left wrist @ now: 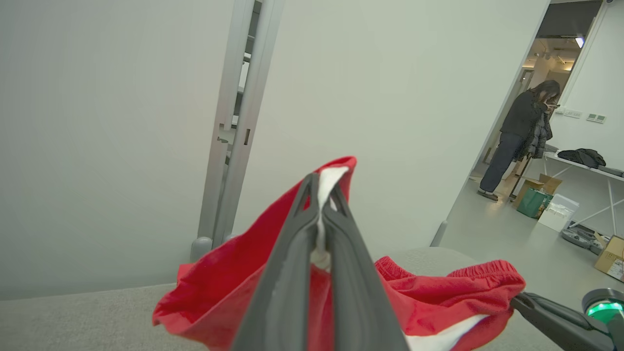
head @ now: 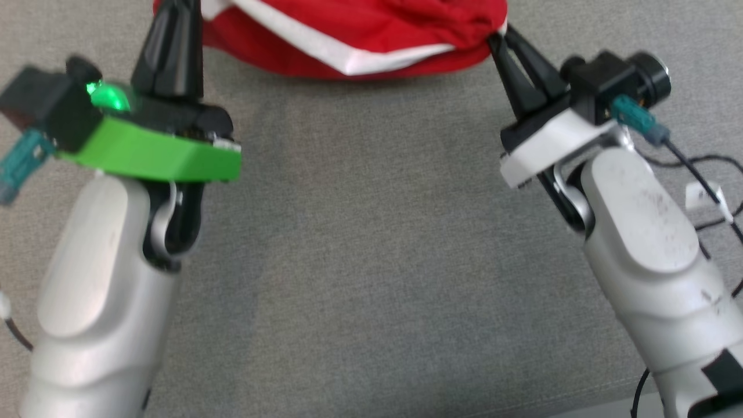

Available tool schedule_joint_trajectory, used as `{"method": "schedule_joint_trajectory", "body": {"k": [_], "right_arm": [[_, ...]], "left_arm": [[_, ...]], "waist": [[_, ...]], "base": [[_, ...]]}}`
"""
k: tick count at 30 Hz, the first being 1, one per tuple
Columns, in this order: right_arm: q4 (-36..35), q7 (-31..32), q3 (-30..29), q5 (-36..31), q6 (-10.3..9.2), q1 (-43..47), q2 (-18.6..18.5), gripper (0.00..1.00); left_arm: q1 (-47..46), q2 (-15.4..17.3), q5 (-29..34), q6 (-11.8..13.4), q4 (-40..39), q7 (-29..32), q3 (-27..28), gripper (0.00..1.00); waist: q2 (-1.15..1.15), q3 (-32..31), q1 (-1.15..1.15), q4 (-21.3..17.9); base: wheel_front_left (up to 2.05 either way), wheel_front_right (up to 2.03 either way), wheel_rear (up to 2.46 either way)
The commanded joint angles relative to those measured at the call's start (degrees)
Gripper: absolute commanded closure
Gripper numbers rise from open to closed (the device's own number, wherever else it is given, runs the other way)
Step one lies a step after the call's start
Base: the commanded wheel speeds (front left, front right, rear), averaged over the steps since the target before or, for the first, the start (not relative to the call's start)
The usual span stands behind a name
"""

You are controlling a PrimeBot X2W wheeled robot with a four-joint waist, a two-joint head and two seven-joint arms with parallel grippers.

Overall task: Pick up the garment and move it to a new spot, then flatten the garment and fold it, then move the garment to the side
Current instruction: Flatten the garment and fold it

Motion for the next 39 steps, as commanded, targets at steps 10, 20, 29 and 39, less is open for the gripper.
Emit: {"method": "schedule_joint_trajectory", "body": {"k": [10,20,29,39], "right_arm": [[-13.97,0.02,-2.44,-0.28,-0.06,21.74,-0.95,1.0],[-35.5,9.94,-5.88,-2.65,-0.06,43.6,-2.09,1.0],[-38.2,14.17,-6.65,-4.3,-0.06,46.26,-0.21,1.0],[-19.53,10.75,-8.28,-2.14,-0.06,32.84,3.44,1.0]], "left_arm": [[22.32,-3.62,2.81,-0.19,-13.03,-0.2,3.78,1.0],[38.97,-3.06,4.5,-0.02,-23.24,-0.13,4.97,1.0],[37.61,-2.9,1.51,0.09,-16.7,1.16,4.4,1.0],[16.26,-0.82,0.73,-0.2,3.23,0.84,-0.71,1.0]], "waist": [[0.0,-13.13,-0.01,1.23],[0.0,-19.74,-0.01,1.43],[0.0,-16.6,-0.01,0.39],[0.0,-6.08,-0.01,-1.33]], "base": [[0.0,0.0,0.0],[0.0,0.0,0.0],[0.0,0.0,0.0],[0.0,0.0,0.0]]}}
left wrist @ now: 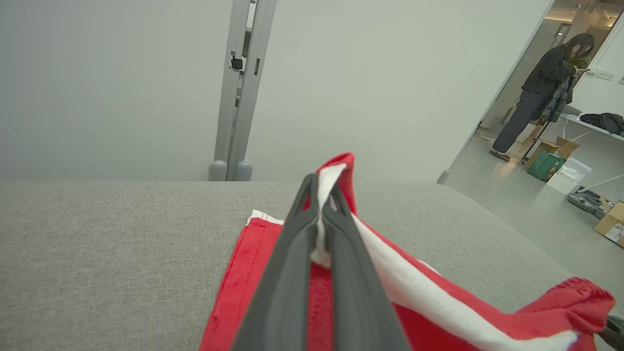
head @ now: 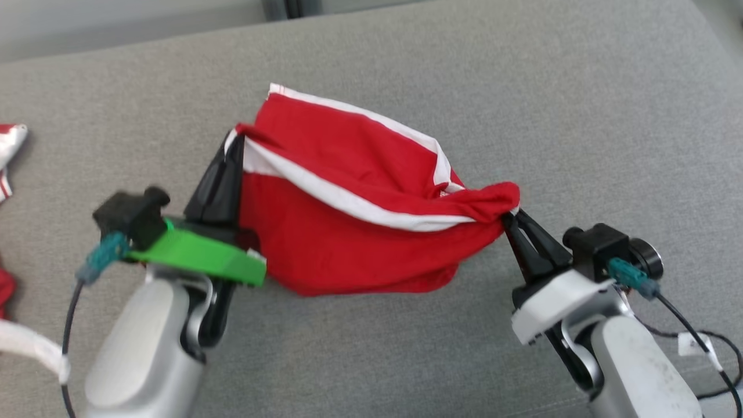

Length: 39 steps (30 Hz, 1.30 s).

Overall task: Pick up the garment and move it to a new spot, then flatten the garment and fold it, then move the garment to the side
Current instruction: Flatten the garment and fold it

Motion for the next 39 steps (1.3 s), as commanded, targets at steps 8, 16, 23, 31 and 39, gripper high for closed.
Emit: {"method": "schedule_joint_trajectory", "body": {"k": [8,16,23,31,39], "right_arm": [[11.6,-4.39,0.3,0.65,-0.06,-10.75,1.72,1.0],[17.71,-7.47,0.24,1.83,-0.06,-17.23,2.34,1.0],[19.83,-9.37,2.95,4.09,-0.06,-19.72,2.3,0.0],[16.26,-10.44,2.95,1.42,-0.06,-16.76,2.31,0.0],[8.86,-8.18,1.12,-1.26,-0.06,-10.82,2.29,0.0]], "left_arm": [[-16.81,1.39,-0.12,-0.27,14.82,-1.15,-3.94,1.0],[-26.77,1.62,0.21,-0.24,25.47,-1.23,-6.06,1.0],[-31.34,0.74,0.77,-0.24,34.59,-1.25,-8.18,0.95],[-30.68,-0.87,0.51,-0.24,37.82,-1.26,-7.55,0.0],[-26.27,-1.93,-0.92,0.11,40.08,0.9,-8.03,0.0]], "waist": [[0.0,10.26,0.0,-3.7],[0.0,13.85,0.0,-5.73],[0.0,14.06,0.0,-6.35],[0.0,11.58,0.0,-5.53],[0.0,6.82,0.0,-4.21]], "base": [[0.0,0.0,0.0],[0.0,0.0,0.0],[0.0,0.0,0.0],[0.0,0.0,0.0],[0.0,0.0,0.0]]}}
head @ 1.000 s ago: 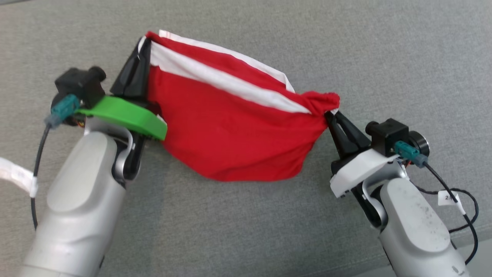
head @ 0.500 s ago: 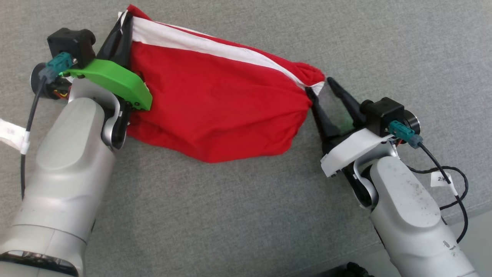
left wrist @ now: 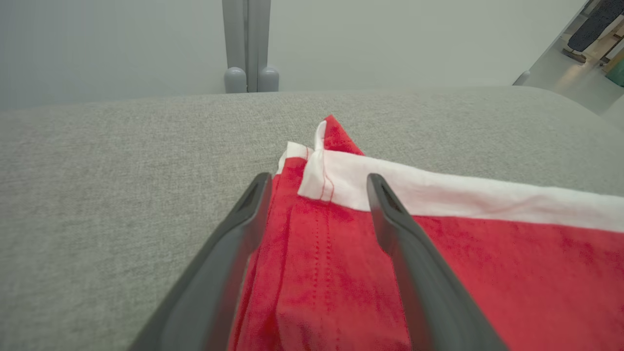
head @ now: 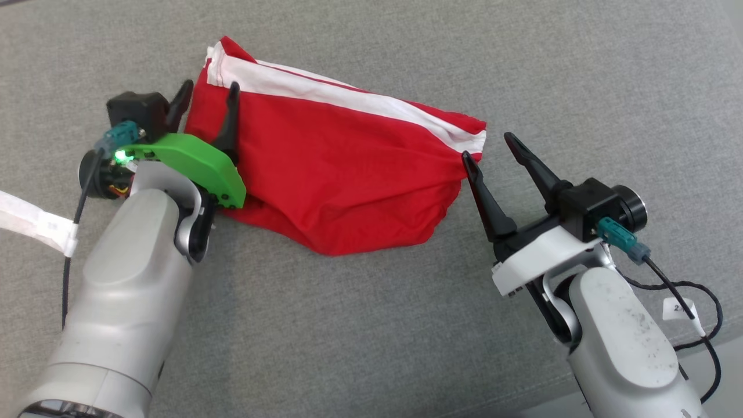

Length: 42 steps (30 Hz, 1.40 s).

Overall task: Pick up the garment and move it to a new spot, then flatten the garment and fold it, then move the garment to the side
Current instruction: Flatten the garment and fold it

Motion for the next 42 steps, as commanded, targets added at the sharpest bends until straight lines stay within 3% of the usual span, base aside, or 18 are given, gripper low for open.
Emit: {"method": "schedule_joint_trajectory", "body": {"k": [1,7,13,21,23,24,26,28,42], "right_arm": [[-1.2,0.66,-0.52,-0.71,-0.06,1.64,-0.17,0.0],[-7.66,4.0,-1.86,-2.28,-0.06,6.12,-0.18,0.0],[-12.39,6.28,-2.84,-2.79,-0.06,9.14,-0.17,0.0],[-14.41,7.15,-3.62,-2.19,-0.06,11.26,-0.17,0.0],[-14.58,7.28,-3.57,-1.96,-0.06,11.54,-0.16,0.0],[-14.61,7.31,-3.56,-1.92,-0.06,11.66,-0.16,0.0],[-14.55,7.3,-3.48,-1.87,-0.06,11.78,-0.16,0.0],[-14.4,7.16,-3.38,-1.8,-0.06,11.75,-0.16,0.0],[-10.76,6.53,-6.12,-2.21,-0.06,13.94,-0.17,0.0]], "left_arm": [[1.33,-0.11,-0.28,0.36,0.39,0.86,-0.38,0.0],[4.43,-1.09,-1.43,1.47,0.75,5.81,-1.39,0.0],[6.7,-0.21,-1.15,4.26,0.6,8.83,-1.93,0.0],[9.66,0.62,-2.25,8.63,-0.61,11.21,-1.15,0.0],[10.61,0.45,-2.54,8.53,-1.26,12.38,-1.39,0.0],[10.99,0.3,-2.76,8.4,-1.67,12.9,-1.4,0.03],[11.62,0.21,-3.08,8.13,-2.47,14.0,-1.67,0.59],[12.15,0.36,-3.2,8.11,-3.38,14.69,-2.03,1.0],[20.56,-1.41,-9.19,8.08,-14.83,8.08,2.46,1.0]], "waist": [[0.0,-2.32,0.0,0.92],[0.0,-4.32,0.0,1.35],[0.0,-4.9,0.0,1.01],[0.0,-5.71,0.0,1.04],[0.0,-5.83,0.0,1.08],[0.0,-5.87,0.0,1.1],[0.0,-5.96,0.0,1.14],[0.0,-6.1,0.0,1.16],[0.0,-11.27,0.0,4.45]], "base": [[0.0,0.0,0.0],[0.0,0.0,0.0],[0.0,0.0,0.0],[0.0,0.0,0.0],[0.0,0.0,0.0],[0.0,0.0,0.0],[0.0,0.0,0.0],[0.0,0.0,0.0],[0.0,0.0,0.0]]}}
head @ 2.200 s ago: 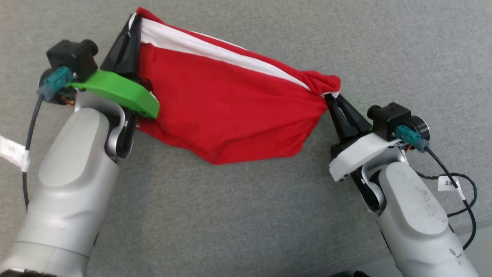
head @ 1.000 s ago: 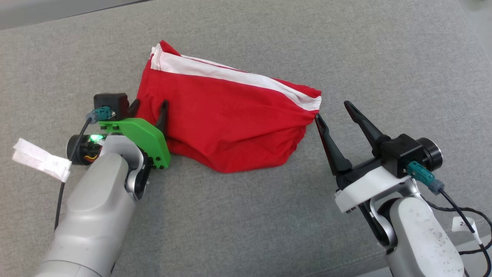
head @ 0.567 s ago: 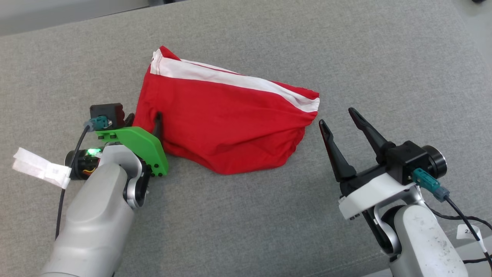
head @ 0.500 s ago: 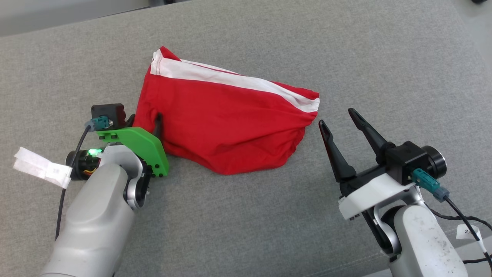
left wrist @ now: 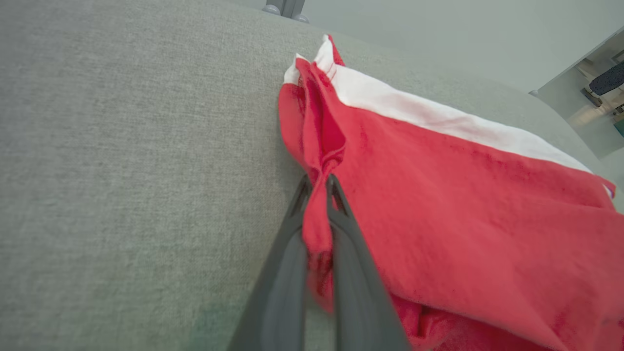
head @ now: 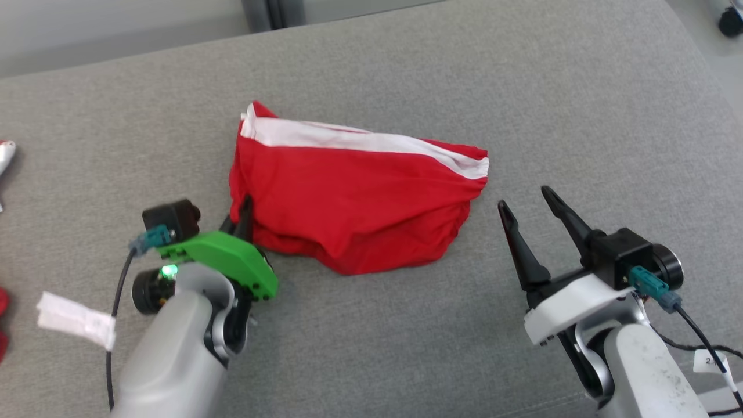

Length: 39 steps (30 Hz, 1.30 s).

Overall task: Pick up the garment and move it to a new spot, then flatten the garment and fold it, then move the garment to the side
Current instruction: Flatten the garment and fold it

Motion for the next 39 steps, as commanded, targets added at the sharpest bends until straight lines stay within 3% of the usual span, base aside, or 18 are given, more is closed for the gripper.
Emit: {"method": "schedule_joint_trajectory", "body": {"k": [1,7,16,17,19,29,39], "right_arm": [[0.94,-0.03,-1.01,-0.58,-0.06,1.63,-0.18,0.0],[2.56,0.28,-3.33,-1.34,-0.06,4.5,-0.17,0.0],[4.15,1.75,-3.42,-1.59,-0.06,6.03,-0.18,0.0],[4.4,1.96,-3.35,-1.59,-0.06,6.01,-0.18,0.0],[4.87,2.24,-3.24,-1.44,-0.06,5.97,-0.18,0.0],[7.73,4.71,-3.68,-3.61,-0.06,3.01,-0.18,0.0],[13.81,13.11,-2.38,-2.55,-0.06,-5.28,-0.34,0.0]], "left_arm": [[3.65,-0.12,-0.82,0.25,-1.87,-1.36,0.58,1.0],[12.26,-0.91,-3.5,0.98,-6.39,-3.05,1.38,1.0],[18.39,-1.64,-4.31,1.31,-6.82,-4.65,0.86,0.97],[18.62,-1.7,-4.35,1.07,-6.5,-4.9,0.82,0.7],[18.71,-1.54,-3.98,0.61,-6.36,-6.03,0.87,0.0],[18.75,1.23,6.04,-0.7,-11.13,-10.38,3.93,0.0],[22.61,-1.32,14.34,-1.58,-17.33,-10.4,10.11,0.0]], "waist": [[0.0,-2.91,0.0,2.27],[0.0,-6.37,0.0,4.69],[0.0,-8.13,0.0,5.36],[0.0,-8.21,0.0,5.32],[0.0,-8.32,0.0,5.24],[0.0,-9.47,0.0,6.69],[0.0,-7.88,0.0,9.77]], "base": [[0.0,0.0,0.0],[0.0,0.0,0.0],[0.0,0.0,0.0],[0.0,0.0,0.0],[0.0,0.0,0.0],[0.0,0.0,0.0],[0.0,0.0,0.0]]}}
